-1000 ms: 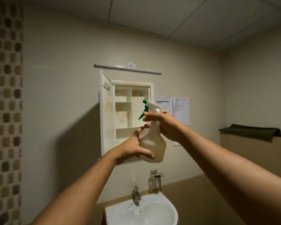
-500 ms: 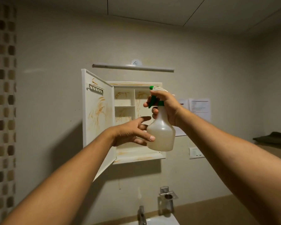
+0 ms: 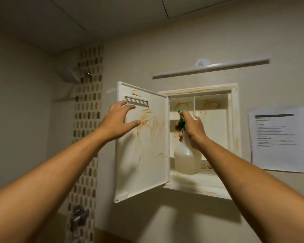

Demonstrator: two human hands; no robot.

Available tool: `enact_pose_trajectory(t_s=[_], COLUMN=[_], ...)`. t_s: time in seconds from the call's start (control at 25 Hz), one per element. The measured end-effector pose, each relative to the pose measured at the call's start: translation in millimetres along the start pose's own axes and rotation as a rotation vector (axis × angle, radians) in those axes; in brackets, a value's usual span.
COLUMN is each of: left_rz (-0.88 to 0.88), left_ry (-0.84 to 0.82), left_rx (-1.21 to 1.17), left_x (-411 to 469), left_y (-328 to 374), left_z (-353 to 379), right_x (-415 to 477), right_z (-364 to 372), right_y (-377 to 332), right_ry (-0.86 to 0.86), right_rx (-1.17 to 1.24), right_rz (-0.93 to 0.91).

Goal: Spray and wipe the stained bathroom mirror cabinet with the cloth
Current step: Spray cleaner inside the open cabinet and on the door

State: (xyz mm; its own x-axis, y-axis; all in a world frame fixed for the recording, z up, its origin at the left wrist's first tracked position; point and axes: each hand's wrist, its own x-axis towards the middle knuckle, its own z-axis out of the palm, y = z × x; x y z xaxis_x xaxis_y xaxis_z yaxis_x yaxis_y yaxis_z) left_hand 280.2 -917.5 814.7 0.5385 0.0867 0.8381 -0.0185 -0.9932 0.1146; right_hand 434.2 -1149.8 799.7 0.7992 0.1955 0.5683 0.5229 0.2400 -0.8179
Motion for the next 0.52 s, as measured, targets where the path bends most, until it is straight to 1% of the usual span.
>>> enact_pose_trajectory(t_s=[0.04,0.16,0.24,0.4,0.52], left_rz=[-0.076,-0.355,-0.442,-0.481,-0.488], left_ry=[0.019,0.004,-0.027,-0.086,-0.106], left_rx=[-0.057,-0.418,-0.608,-0.679,-0.66], left_x=[-3.2,-15.6,-25.1,-29.2,-27.2], left_y=[1.6,8.7,9.6,21.4,28.9], left_z=[-3.1,-7.5,-8.0,-0.8,-0.2], right_x=[6.1,14.7,11.3,14.8,29.0], right_z=[5.8,22.1,34.7,47.8,38.1], right_y=[5.5,19.5,25.7,32.8,37.6], right_ry=[-0.025,-0.109,-0.155,-0.206,-0.167], right_rx=[-0.009,0.023,0.028,-0.028,-0.057], right_rz=[-0.01,0.021,0.034,0.009,0.007])
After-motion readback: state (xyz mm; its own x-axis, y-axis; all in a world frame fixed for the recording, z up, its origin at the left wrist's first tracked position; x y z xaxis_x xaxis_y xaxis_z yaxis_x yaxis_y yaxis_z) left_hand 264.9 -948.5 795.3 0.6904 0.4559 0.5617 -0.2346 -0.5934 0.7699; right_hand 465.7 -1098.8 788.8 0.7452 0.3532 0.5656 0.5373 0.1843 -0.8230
